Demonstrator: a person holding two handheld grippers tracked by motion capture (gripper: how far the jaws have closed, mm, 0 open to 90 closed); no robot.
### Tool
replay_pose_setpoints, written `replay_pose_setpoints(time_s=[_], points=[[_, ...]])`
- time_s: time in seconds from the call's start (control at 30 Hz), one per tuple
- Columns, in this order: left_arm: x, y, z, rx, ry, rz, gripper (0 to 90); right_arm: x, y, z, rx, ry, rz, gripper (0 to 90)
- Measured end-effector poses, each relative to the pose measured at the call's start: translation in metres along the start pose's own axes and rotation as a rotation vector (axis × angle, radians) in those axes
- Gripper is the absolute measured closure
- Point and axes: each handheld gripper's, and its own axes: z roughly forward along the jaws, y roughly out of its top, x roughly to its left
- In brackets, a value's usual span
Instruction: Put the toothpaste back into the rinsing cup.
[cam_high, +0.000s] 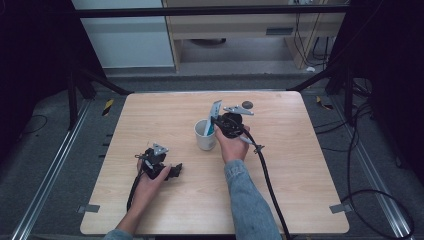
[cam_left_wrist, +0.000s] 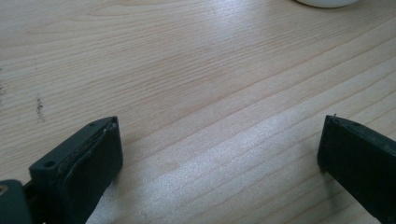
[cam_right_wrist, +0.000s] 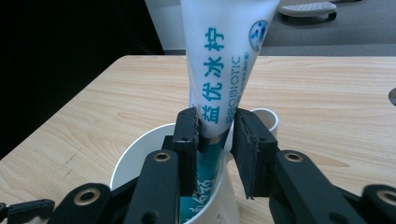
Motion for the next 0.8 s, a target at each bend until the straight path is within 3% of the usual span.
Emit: replay_pose_setpoints(time_s=[0.4, 0.8], points=[[0.000, 0.000, 0.000, 0.000, 0.000, 0.000, 0.0, -0.002, 0.001, -0.007, 0.016, -0.012, -0.018, 65.8], [0.000, 0.000, 0.000, 0.000, 0.000, 0.000, 0.0, 0.000, 0.004, -0.016, 0.048, -0.036, -0.100, 61.0]])
